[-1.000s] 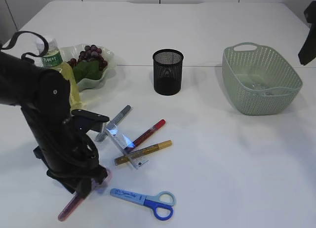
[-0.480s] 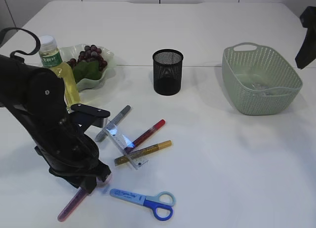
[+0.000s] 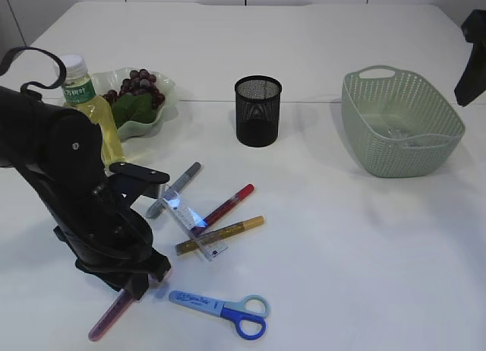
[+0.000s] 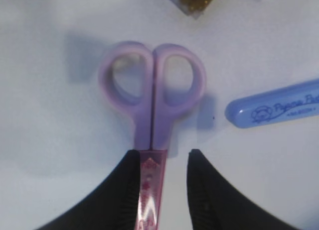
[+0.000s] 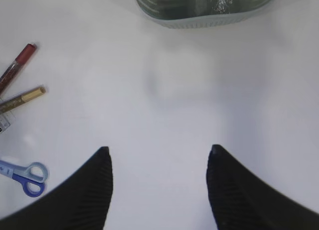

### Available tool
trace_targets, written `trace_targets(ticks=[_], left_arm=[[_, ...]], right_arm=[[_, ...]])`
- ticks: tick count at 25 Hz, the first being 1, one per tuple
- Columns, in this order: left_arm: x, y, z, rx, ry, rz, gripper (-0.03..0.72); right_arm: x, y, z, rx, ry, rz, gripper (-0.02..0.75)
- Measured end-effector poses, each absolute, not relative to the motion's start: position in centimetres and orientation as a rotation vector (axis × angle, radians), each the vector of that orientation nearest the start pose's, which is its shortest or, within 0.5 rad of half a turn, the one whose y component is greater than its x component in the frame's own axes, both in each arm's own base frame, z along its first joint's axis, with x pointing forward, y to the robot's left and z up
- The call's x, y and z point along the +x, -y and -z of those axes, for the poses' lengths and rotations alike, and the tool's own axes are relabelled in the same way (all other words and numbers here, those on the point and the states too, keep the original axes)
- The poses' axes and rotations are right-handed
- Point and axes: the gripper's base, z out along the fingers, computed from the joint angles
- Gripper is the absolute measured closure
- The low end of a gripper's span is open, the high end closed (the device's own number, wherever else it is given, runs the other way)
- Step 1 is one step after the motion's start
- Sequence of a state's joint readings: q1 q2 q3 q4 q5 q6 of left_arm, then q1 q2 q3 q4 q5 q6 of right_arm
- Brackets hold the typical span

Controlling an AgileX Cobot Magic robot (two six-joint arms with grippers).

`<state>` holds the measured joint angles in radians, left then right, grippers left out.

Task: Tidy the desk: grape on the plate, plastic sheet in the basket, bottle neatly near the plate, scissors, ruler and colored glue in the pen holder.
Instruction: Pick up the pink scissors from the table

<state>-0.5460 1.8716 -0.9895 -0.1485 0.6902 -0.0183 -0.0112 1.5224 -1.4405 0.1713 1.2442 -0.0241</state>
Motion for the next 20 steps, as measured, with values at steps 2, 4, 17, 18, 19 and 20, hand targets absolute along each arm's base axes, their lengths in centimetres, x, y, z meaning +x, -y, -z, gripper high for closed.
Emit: trace_targets(ticks=[2, 4, 17, 18, 19, 20], left_arm=[[26.91, 17.34, -12.61, 0.641, -3.018, 0.18, 0.449], [26.93, 17.29, -12.61, 0.652, -3.014, 0.17, 0.449], [26.89, 17.22, -12.6, 0.663, -3.019, 0.16, 0.449], [26.89, 17.22, -12.6, 0.663, -3.019, 0.16, 0.449], [26.89, 17.22, -12.6, 0.663, -3.019, 0.16, 0.448], [26.89, 17.22, -12.6, 0.663, -3.019, 0.16, 0.448]], right_arm=[[30.53, -1.13, -34.55, 0.021, -2.798, -0.232, 0.266], [30.53, -1.13, -34.55, 0.021, -2.798, -0.232, 0.266], [30.53, -1.13, -34.55, 0.021, -2.798, -0.232, 0.266], [30.53, -1.13, -34.55, 0.021, -2.798, -0.232, 0.266], [30.53, -1.13, -34.55, 0.021, -2.798, -0.232, 0.266], [30.53, -1.13, -34.55, 0.021, -2.798, -0.232, 0.266]])
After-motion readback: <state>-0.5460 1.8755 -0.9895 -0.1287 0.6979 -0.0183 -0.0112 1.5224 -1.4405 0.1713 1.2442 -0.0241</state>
